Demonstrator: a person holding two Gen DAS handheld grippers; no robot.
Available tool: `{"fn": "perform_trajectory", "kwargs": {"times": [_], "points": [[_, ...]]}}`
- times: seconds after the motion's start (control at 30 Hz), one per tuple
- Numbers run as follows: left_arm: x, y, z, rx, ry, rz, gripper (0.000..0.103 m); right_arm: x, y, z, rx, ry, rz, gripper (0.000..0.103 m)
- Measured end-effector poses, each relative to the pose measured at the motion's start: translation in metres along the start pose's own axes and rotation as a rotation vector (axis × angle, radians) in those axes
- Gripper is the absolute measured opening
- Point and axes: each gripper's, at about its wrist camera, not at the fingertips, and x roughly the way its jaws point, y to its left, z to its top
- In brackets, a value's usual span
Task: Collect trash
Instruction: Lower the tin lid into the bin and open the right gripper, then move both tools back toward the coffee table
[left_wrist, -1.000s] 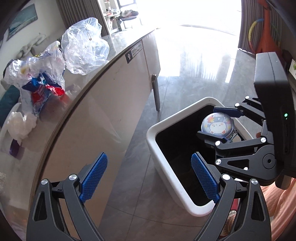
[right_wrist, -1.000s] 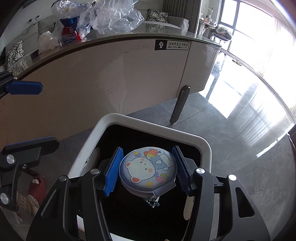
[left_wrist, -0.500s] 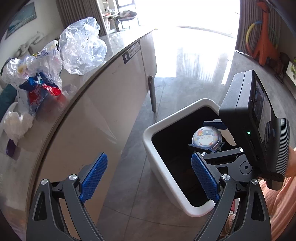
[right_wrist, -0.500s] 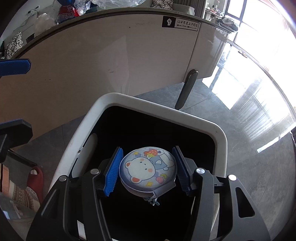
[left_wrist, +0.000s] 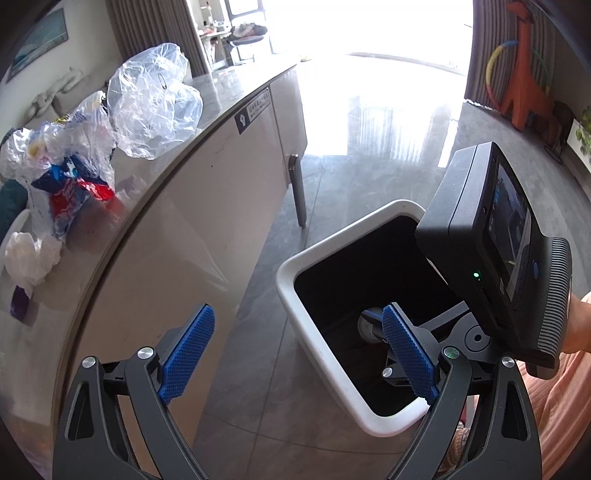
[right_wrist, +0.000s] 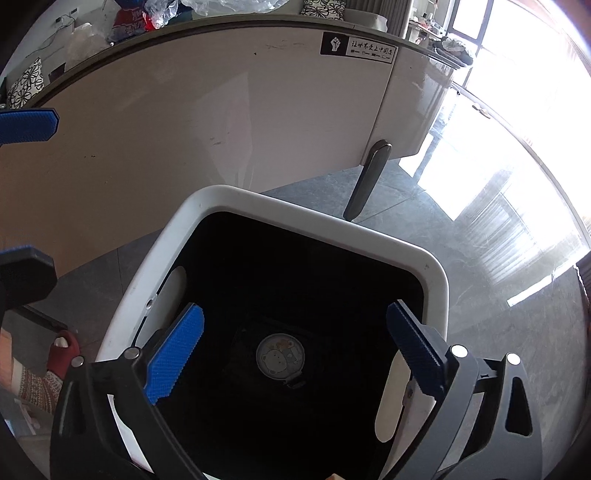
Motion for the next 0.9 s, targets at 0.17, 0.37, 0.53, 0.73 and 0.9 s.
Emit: {"fn": "perform_trajectory", "kwargs": {"times": [0.17,0.37,0.53,0.73,0.9], "points": [[-0.001,0.000,0.000,0.000,0.000,0.000,0.092,0.001,-0.003,0.000,0.012,0.004,-0.005,0.099],[-0.006,0.004,-0.001,-0.015,-0.008,0.007,0.092,-0.014,-0.002,0.004,0.022,-0.057,-0.009,0.099],[-0.015,0.013,-0.002,-0.034,-0.021,0.024,0.092,-0.034,0.001,0.005,0.036,-0.103,-0.012,0.099],[-0.036,0.031,-0.006,-0.071,-0.053,0.050,0.092,-0.063,0.011,0.010,0.009,-0.140,-0.011,0.099],[-0.060,0.055,-0.014,-0.121,-0.095,0.081,0.092,-0.106,0.020,0.025,-0.017,-0.225,0.000,0.099]]}}
